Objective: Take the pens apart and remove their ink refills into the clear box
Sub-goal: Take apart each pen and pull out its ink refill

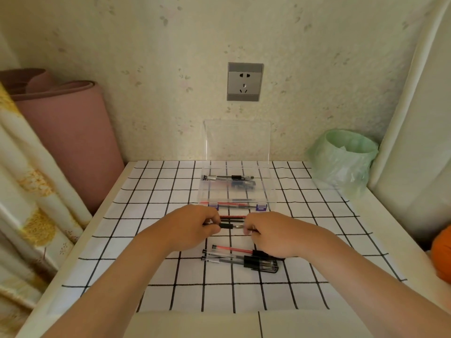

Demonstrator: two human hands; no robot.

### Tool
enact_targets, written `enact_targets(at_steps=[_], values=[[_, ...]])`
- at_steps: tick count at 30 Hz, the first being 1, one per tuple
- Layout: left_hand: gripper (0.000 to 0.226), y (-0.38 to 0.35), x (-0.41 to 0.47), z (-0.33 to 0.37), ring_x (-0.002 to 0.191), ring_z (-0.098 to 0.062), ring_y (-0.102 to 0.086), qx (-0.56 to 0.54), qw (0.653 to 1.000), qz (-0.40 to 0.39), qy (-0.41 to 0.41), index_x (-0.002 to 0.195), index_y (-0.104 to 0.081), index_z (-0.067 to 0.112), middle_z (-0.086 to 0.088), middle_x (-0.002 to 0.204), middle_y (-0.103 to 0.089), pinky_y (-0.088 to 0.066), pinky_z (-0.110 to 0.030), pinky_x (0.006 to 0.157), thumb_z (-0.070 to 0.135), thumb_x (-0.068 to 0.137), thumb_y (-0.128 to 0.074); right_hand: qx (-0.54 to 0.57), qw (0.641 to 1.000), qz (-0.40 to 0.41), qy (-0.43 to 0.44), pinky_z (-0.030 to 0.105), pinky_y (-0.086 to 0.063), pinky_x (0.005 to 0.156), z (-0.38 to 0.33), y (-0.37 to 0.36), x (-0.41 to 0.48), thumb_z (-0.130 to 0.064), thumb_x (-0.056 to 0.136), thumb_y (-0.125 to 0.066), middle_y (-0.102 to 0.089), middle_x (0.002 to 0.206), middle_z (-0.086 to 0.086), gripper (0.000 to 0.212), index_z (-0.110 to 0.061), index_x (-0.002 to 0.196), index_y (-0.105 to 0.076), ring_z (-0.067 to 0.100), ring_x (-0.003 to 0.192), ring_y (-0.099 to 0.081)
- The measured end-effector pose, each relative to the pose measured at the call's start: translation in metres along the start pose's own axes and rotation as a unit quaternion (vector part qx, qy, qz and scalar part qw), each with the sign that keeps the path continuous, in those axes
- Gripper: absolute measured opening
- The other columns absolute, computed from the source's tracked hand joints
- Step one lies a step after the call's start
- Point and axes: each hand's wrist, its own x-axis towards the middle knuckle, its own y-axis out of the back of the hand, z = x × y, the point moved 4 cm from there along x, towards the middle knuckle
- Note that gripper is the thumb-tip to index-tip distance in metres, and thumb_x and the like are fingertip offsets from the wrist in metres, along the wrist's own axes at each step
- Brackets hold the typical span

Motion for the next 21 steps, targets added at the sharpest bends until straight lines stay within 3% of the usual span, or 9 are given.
enact_targets(at_steps=[2, 6, 9, 13, 17, 21], values=[[0.009, 0.002, -0.001, -0.002, 0.079, -0.002, -0.055, 0.006, 1.000, 0.002, 0.004, 0.101, -0.062, 0.038, 0.016, 0.084, -0.057, -0.044, -0.020, 0.071, 0.041, 0.094, -0.057, -0.004, 1.000, -0.005, -0.012, 0.019, -0.037, 0.070, 0.009, -0.001, -0.002, -0.012, 0.097, -0.043, -0.050, 0.114, -0.003, 0.030, -0.024, 0.118, -0.062, 0.008, 0.094, -0.047], [0.015, 0.001, -0.002, 0.001, 0.082, 0.000, -0.053, 0.010, 1.000, -0.009, 0.000, 0.108, -0.059, 0.040, 0.019, 0.089, -0.054, -0.043, -0.018, 0.072, 0.039, 0.093, -0.059, -0.007, 0.999, 0.028, -0.016, 0.012, -0.035, 0.066, 0.018, 0.004, -0.004, -0.013, 0.095, -0.052, -0.047, 0.088, -0.018, 0.027, -0.029, 0.109, -0.068, 0.003, 0.085, -0.048], [0.012, -0.003, -0.002, 0.005, 0.086, -0.004, -0.057, 0.005, 1.000, -0.019, -0.006, 0.105, -0.060, 0.039, 0.017, 0.095, -0.059, -0.049, -0.023, 0.079, 0.035, 0.094, -0.058, -0.014, 0.999, 0.036, -0.023, 0.023, -0.048, 0.075, 0.021, 0.005, -0.003, -0.016, 0.090, -0.059, -0.059, 0.096, -0.011, 0.029, -0.036, 0.111, -0.062, 0.010, 0.088, -0.056], [0.008, -0.008, 0.000, 0.008, 0.084, -0.003, -0.056, 0.012, 0.999, -0.029, -0.008, 0.100, -0.059, 0.041, 0.016, 0.096, -0.060, -0.046, -0.021, 0.074, 0.036, 0.094, -0.058, 0.006, 0.999, 0.031, -0.021, 0.027, -0.050, 0.076, 0.022, 0.003, -0.002, -0.017, 0.085, -0.066, -0.059, 0.096, -0.011, 0.037, -0.038, 0.113, -0.056, 0.009, 0.086, -0.056], [0.006, -0.014, 0.002, 0.010, 0.072, -0.002, -0.053, 0.011, 0.999, -0.036, -0.016, 0.097, -0.060, 0.041, 0.016, 0.082, -0.055, -0.042, -0.020, 0.066, 0.035, 0.094, -0.058, 0.002, 0.998, 0.065, 0.005, 0.025, -0.046, 0.079, 0.017, 0.008, -0.003, -0.026, 0.090, -0.061, -0.055, 0.106, -0.013, 0.033, -0.037, 0.120, -0.055, 0.006, 0.090, -0.052], [0.007, -0.008, 0.005, 0.015, 0.072, -0.007, -0.056, -0.018, 0.999, -0.004, -0.043, 0.090, -0.062, 0.037, 0.011, 0.080, -0.059, -0.048, -0.025, 0.068, 0.032, 0.094, -0.059, 0.005, 0.991, 0.124, 0.059, 0.025, -0.044, 0.079, 0.004, 0.016, 0.000, -0.035, 0.096, -0.053, -0.054, 0.107, -0.013, 0.030, -0.035, 0.125, -0.058, 0.006, 0.090, -0.051]])
